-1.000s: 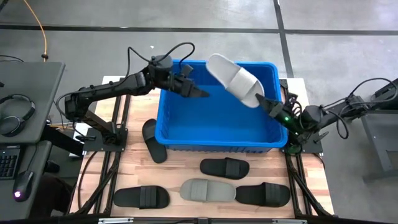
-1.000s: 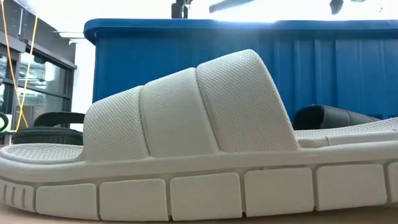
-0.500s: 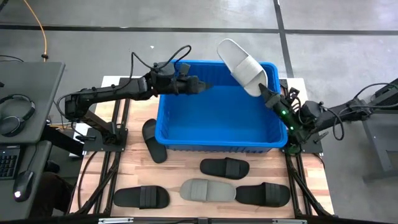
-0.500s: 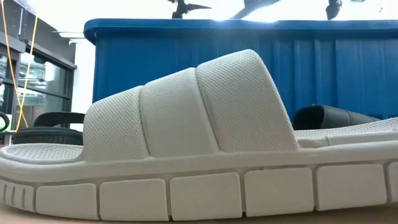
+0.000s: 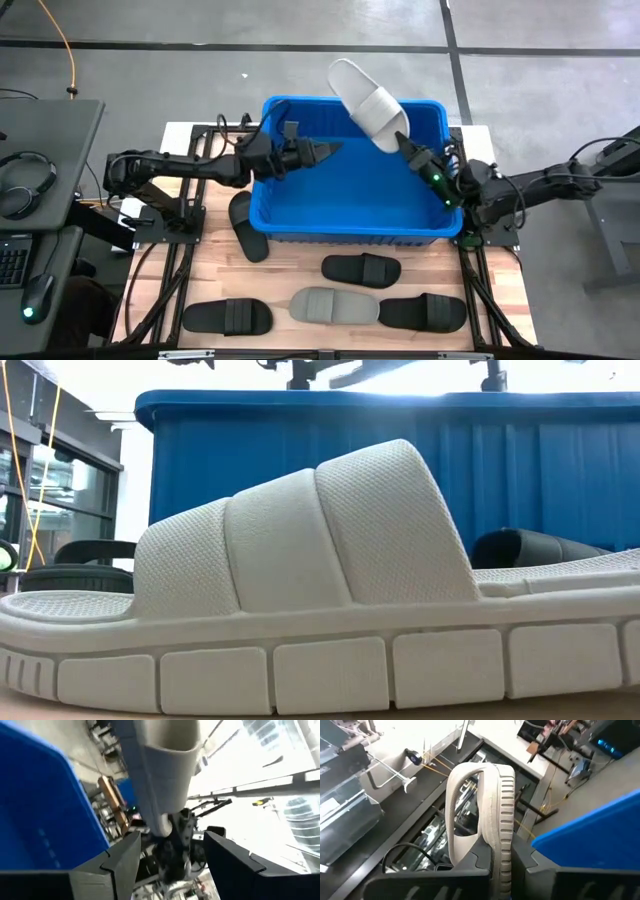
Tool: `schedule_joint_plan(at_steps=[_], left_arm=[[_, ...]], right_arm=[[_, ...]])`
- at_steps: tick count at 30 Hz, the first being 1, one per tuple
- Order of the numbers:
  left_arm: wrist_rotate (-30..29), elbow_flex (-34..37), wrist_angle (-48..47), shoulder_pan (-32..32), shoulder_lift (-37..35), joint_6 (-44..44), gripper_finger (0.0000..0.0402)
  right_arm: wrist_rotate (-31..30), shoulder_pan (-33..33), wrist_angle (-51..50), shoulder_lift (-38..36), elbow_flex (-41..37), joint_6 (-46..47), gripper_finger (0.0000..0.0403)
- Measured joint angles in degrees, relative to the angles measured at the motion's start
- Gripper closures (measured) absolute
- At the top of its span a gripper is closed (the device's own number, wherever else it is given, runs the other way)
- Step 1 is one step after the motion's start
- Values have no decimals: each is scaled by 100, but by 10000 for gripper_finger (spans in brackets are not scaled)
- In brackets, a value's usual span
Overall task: Pick and place slides into bin
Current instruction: Put the gray slide into the blue bin
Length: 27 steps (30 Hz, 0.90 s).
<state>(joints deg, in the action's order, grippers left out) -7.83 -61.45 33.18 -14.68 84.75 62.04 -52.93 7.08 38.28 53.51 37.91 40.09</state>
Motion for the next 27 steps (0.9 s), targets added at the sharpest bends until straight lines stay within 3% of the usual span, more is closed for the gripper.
schedule_joint_plan(at_steps=[6, 15, 27], left_arm=[[-321, -13, 6, 195, -4, -92, 195], [-548, -13, 0, 279, -4, -318, 195], [-825, -13, 0, 420, -31, -528, 195]], right_arm=[[208, 1, 1450, 682, 0, -179, 401], [334, -250, 2351, 1485, 17, 195, 401], [1537, -713, 1681, 2608, 1535, 345, 402]])
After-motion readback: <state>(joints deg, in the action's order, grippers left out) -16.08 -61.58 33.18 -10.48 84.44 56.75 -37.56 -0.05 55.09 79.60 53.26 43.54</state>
